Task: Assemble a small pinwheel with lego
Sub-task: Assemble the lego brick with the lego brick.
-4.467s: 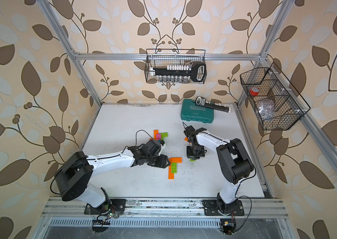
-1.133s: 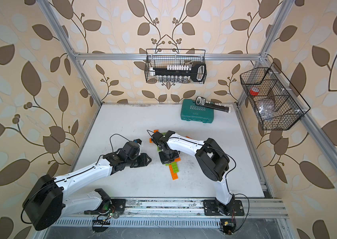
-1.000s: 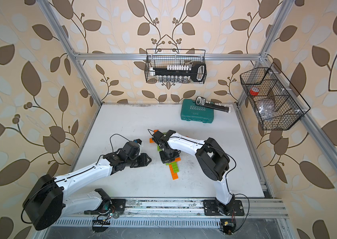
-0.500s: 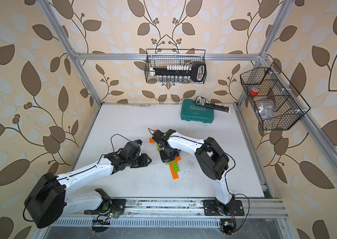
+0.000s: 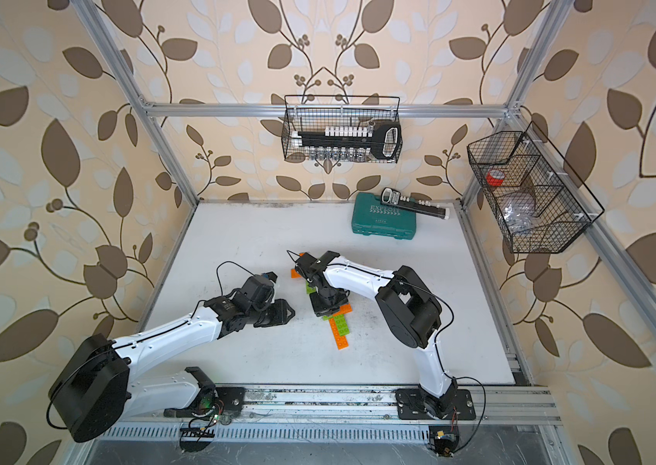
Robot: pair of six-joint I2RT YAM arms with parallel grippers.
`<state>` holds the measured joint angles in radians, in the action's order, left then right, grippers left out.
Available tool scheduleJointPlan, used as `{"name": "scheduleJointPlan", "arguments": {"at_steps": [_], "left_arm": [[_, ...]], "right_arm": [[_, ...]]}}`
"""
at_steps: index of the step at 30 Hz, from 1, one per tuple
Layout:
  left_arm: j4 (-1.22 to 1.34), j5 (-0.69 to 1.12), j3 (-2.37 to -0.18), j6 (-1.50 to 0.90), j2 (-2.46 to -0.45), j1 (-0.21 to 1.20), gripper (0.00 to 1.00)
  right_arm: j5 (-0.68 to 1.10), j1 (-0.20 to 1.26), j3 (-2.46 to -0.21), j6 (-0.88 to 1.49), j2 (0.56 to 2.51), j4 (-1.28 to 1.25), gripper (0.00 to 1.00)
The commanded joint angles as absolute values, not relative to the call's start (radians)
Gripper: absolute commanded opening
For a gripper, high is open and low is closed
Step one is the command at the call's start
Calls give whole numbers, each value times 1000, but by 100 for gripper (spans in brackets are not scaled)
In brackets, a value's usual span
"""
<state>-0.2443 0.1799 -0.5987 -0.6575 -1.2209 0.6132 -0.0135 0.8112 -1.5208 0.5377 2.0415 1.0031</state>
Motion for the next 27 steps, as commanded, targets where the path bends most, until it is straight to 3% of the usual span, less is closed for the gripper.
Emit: {"name": "scheduleJointPlan", "arguments": {"at_steps": [1,27], "left_arm": [[-261,184,-639,-630,-1224,605,38],[-232,234,-653,-616,-1236,604,44]], "right_arm": [[-57,813,-1496,532,2105,1022,6],[7,798,-1507,526,1958,1005,19]]}}
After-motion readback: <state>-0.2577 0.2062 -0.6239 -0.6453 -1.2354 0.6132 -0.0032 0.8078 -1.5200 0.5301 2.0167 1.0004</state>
